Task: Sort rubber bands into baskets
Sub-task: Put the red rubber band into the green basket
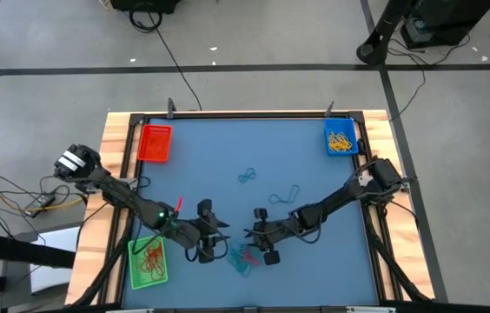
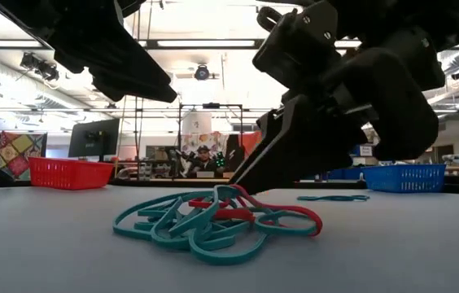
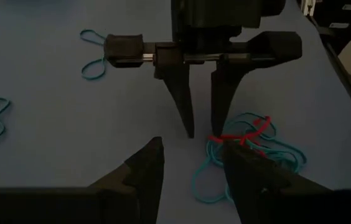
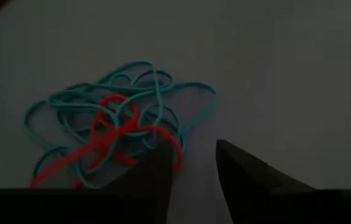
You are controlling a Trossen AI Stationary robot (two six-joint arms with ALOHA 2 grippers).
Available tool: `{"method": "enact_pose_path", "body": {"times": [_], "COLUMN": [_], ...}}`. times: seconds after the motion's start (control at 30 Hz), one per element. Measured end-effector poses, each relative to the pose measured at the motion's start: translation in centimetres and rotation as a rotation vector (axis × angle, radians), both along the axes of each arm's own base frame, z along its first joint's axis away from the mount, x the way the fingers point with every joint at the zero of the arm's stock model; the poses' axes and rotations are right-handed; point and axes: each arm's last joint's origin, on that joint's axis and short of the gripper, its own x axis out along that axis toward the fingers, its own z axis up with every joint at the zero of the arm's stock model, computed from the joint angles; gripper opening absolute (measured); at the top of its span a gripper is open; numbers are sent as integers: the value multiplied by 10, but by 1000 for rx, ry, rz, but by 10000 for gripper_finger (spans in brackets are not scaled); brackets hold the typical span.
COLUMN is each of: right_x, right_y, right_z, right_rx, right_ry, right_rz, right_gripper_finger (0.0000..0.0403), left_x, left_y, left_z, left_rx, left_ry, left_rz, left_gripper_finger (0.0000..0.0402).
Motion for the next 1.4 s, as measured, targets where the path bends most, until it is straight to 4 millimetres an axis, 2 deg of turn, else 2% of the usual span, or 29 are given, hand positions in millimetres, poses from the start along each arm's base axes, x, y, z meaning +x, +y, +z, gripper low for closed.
{"method": "enact_pose_path", "body": {"times": [0.17, 0.33, 0.5, 0.63, 0.7, 0.8, 1.0, 1.1, 1.23, 1.4], "right_x": [2, 3, 3, 3, 3, 1, -9, -15, -18, -18], "right_y": [3, 4, 4, 3, 1, 0, 6, 9, 9, 2], "right_z": [-5, -9, -12, -12, -9, 4, 44, 62, 76, 87], "right_rx": [24, 24, 23, 19, -3, -61, -289, -358, -396, -422], "right_ry": [-21, -13, -5, -2, -21, -62, -223, -271, -300, -323], "right_rz": [23, 33, 32, 14, -24, -115, -316, -328, -320, -323], "right_gripper_finger": [131, 110, 71, 15, 10, 7, 5, 4, 3, 2], "left_x": [0, 2, 6, 9, 10, 11, 15, 19, 24, 31], "left_y": [0, -1, -3, -5, -6, -8, -6, 0, 10, 16], "left_z": [0, 0, -10, -17, -18, -16, -12, -10, -7, 2], "left_rx": [-3, -8, -10, -15, -26, -47, -80, -82, -26, 15], "left_ry": [-3, -13, 3, 4, 4, -12, -63, -95, -141, -216], "left_rz": [-1, -2, -13, -20, -35, -47, -34, 33, 119, 100], "left_gripper_finger": [166, 166, 166, 166, 166, 166, 166, 166, 166, 166]}}
